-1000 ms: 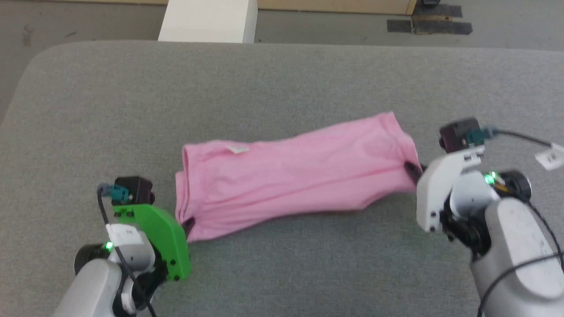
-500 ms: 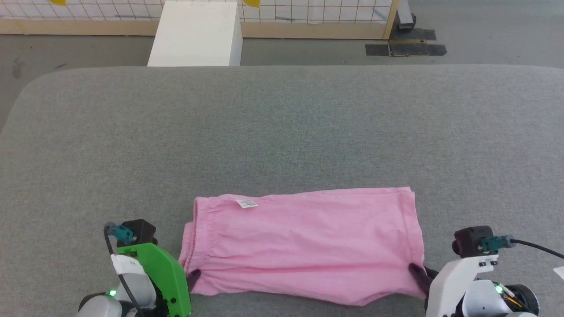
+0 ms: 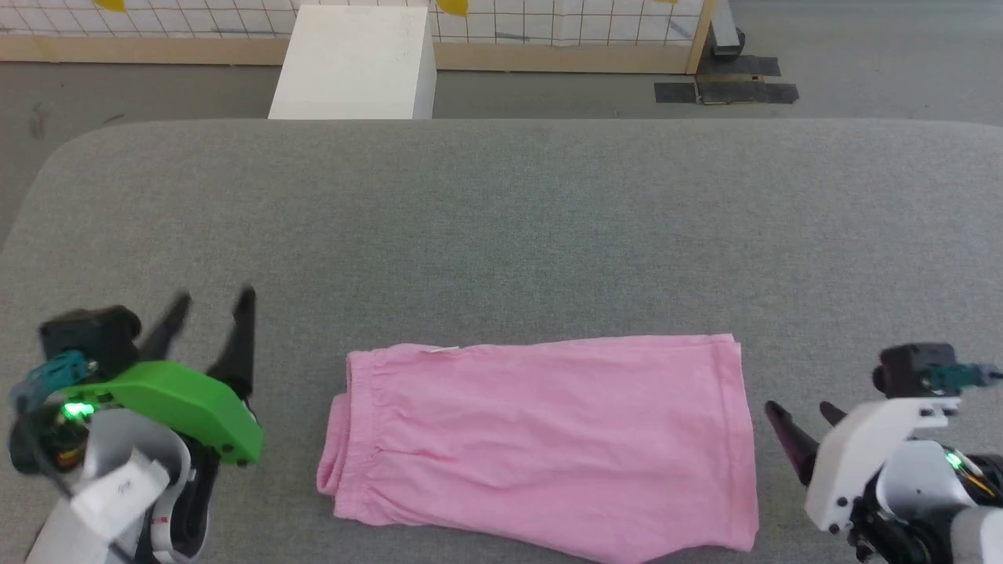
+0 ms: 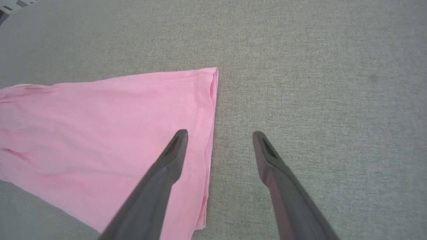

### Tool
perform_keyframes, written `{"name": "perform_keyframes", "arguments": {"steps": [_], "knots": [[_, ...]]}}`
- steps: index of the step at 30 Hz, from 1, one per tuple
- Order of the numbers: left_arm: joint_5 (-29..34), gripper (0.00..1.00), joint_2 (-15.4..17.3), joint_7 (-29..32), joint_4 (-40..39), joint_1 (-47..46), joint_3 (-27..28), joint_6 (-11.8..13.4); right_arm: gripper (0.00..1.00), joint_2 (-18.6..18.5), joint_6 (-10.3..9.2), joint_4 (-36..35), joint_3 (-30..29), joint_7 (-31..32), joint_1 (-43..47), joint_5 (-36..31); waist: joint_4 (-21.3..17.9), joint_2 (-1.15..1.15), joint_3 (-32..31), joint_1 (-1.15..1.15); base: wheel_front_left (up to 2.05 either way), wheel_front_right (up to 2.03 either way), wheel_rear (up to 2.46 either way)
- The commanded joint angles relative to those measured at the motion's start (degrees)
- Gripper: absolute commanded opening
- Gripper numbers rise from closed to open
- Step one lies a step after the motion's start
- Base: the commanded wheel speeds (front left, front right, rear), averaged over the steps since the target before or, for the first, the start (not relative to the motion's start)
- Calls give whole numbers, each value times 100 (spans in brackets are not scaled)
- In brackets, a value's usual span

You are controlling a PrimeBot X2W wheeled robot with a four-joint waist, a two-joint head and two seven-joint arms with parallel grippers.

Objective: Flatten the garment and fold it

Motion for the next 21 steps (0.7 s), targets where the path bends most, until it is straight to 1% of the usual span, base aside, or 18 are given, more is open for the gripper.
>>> {"name": "perform_keyframes", "arguments": {"steps": [1,3,4,6,8,12,18,19,20,21], "knots": [[225,100,-44,-645,15,-164,30,-140,100,-21,-9,110,67,129,-192,-178,8,0,48,0,0,0,0],[483,100,-65,-1479,236,-216,-42,-411,100,-46,-9,309,117,289,-388,-358,29,0,97,0,0,0,0],[532,100,-153,-1910,393,-231,-33,-485,100,-71,-9,421,168,369,-487,-471,39,0,130,0,0,0,0],[711,100,-208,-2514,692,-244,-90,-603,100,-66,-9,629,211,432,-649,-603,61,0,170,0,0,0,0],[802,100,-310,-2885,938,-297,-127,-675,100,-68,-9,854,297,485,-768,-717,94,0,230,0,0,0,0],[980,100,-463,-3106,1269,-428,-165,-797,100,-45,-9,1303,459,490,-923,-740,155,0,314,0,0,0,0],[1107,100,-642,-3149,1572,-527,-143,-943,100,-28,-9,1881,749,476,-1005,-763,182,0,379,0,0,0,0],[1123,100,-667,-3150,1587,-537,-122,-959,62,-25,-9,1951,766,480,-1017,-749,181,0,380,0,0,0,0],[1147,100,-704,-3151,1587,-546,-84,-975,30,-23,-9,2012,787,462,-1040,-726,179,0,383,0,0,0,0],[1166,100,-735,-3151,1587,-545,-54,-991,1,-22,-9,2037,796,410,-1066,-696,176,0,384,0,0,0,0]]}}
